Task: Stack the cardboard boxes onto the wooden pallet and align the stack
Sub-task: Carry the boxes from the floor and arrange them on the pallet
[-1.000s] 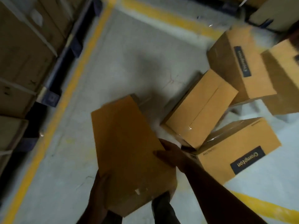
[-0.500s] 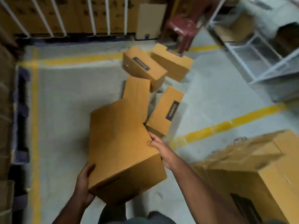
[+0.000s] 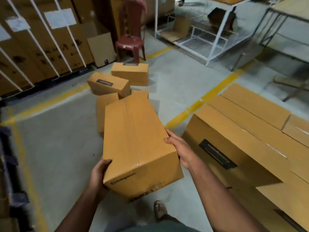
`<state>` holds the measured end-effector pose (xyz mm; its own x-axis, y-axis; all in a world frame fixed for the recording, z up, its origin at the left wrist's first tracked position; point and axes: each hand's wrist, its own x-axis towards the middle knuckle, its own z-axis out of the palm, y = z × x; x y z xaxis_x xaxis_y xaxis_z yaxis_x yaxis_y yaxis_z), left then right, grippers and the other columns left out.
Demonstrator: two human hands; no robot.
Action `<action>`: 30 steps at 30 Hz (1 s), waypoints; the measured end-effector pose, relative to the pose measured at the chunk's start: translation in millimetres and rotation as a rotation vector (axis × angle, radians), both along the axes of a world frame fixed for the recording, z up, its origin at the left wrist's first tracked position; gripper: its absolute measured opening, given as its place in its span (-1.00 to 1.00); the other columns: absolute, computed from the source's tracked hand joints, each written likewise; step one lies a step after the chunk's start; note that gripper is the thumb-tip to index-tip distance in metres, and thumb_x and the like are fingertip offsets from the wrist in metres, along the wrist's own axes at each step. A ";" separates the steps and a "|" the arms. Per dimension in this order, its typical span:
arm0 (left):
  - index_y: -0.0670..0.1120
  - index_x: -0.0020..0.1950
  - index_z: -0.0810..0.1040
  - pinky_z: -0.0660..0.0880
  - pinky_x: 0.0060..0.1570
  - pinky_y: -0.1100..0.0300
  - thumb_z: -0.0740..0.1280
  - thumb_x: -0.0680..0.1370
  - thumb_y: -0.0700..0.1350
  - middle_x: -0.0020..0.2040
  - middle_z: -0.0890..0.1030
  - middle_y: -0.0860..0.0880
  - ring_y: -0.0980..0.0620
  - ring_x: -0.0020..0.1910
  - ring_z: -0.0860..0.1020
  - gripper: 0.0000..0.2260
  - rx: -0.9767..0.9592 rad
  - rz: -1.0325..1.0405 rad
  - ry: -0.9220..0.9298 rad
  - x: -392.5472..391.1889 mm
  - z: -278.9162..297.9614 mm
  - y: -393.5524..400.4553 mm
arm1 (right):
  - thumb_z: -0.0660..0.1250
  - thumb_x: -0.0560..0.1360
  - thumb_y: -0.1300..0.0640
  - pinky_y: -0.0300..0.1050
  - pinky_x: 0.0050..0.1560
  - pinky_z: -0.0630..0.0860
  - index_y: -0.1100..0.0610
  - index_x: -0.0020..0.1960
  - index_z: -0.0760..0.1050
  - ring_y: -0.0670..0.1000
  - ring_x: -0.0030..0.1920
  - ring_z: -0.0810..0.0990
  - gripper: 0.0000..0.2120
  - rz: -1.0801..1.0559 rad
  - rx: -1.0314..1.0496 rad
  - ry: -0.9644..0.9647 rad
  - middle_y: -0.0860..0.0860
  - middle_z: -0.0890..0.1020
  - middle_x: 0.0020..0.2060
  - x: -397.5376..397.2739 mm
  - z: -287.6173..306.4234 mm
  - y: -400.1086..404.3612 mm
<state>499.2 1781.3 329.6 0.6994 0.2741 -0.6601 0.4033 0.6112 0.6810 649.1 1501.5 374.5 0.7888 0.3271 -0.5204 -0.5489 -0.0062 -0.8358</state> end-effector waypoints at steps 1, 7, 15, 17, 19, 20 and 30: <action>-0.13 0.44 0.50 0.50 -0.19 -0.04 0.29 0.53 -0.05 0.04 0.68 -0.17 -0.19 -0.07 0.61 -0.52 0.015 -0.044 -0.017 -4.3 4.6 -13.9 | 0.32 0.62 0.21 -0.12 -0.02 0.58 -0.19 0.49 0.44 0.06 0.06 0.72 -0.49 -0.033 0.003 -0.010 -0.02 0.75 0.09 -16.8 7.0 -20.2; 0.00 0.46 0.51 0.55 0.02 -0.17 0.33 0.46 -0.07 0.33 0.62 -0.19 -0.25 0.17 0.62 -0.47 -0.013 -0.257 -0.152 -44.9 9.1 -85.6 | 0.33 0.62 0.20 0.04 0.21 0.61 -0.21 0.51 0.45 0.10 0.18 0.70 -0.48 -0.260 0.003 -0.085 -0.03 0.74 0.16 -135.1 32.8 -124.2; 0.06 0.42 0.54 0.60 0.05 -0.17 0.57 0.30 -0.01 0.37 0.59 -0.20 -0.27 0.23 0.63 -0.32 -0.176 -0.502 -0.185 -151.7 11.6 -175.7 | 0.29 0.64 0.21 0.24 0.38 0.50 -0.20 0.56 0.37 0.16 0.26 0.67 -0.44 -0.432 -0.023 -0.103 0.04 0.69 0.27 -323.2 47.1 -220.9; 0.08 0.39 0.57 0.63 -0.01 -0.14 0.58 0.29 0.00 0.34 0.61 -0.19 -0.26 0.19 0.65 -0.35 -0.190 -0.557 -0.189 -171.0 20.8 -208.4 | 0.29 0.64 0.22 0.23 0.39 0.50 -0.18 0.57 0.37 0.16 0.26 0.67 -0.44 -0.474 -0.040 -0.110 0.02 0.68 0.28 -356.7 53.5 -250.5; 0.07 0.38 0.58 0.63 -0.03 -0.12 0.54 0.34 -0.01 0.32 0.62 -0.20 -0.25 0.17 0.66 -0.41 -0.196 -0.607 -0.200 -184.3 31.5 -245.6 | 0.30 0.63 0.19 0.26 0.38 0.50 -0.19 0.56 0.37 0.15 0.25 0.67 -0.44 -0.517 -0.052 -0.130 0.01 0.69 0.27 -385.2 61.3 -283.9; 0.06 0.38 0.57 0.63 -0.03 -0.12 0.51 0.37 -0.02 0.32 0.62 -0.21 -0.25 0.17 0.66 -0.44 -0.200 -0.633 -0.209 -189.7 35.7 -265.5 | 0.33 0.61 0.15 0.23 0.32 0.55 -0.20 0.56 0.37 0.14 0.23 0.68 -0.43 -0.541 -0.061 -0.141 0.00 0.69 0.27 -398.3 65.6 -301.4; 0.07 0.44 0.52 0.57 0.07 -0.06 0.42 0.41 -0.04 0.33 0.62 -0.17 -0.22 0.22 0.63 -0.44 -0.172 -0.824 -0.275 -259.1 39.8 -518.3 | 0.36 0.58 0.06 0.16 0.29 0.56 -0.35 0.41 0.50 0.09 0.28 0.60 -0.52 -0.812 -0.153 -0.160 -0.15 0.62 0.31 -530.4 72.2 -530.1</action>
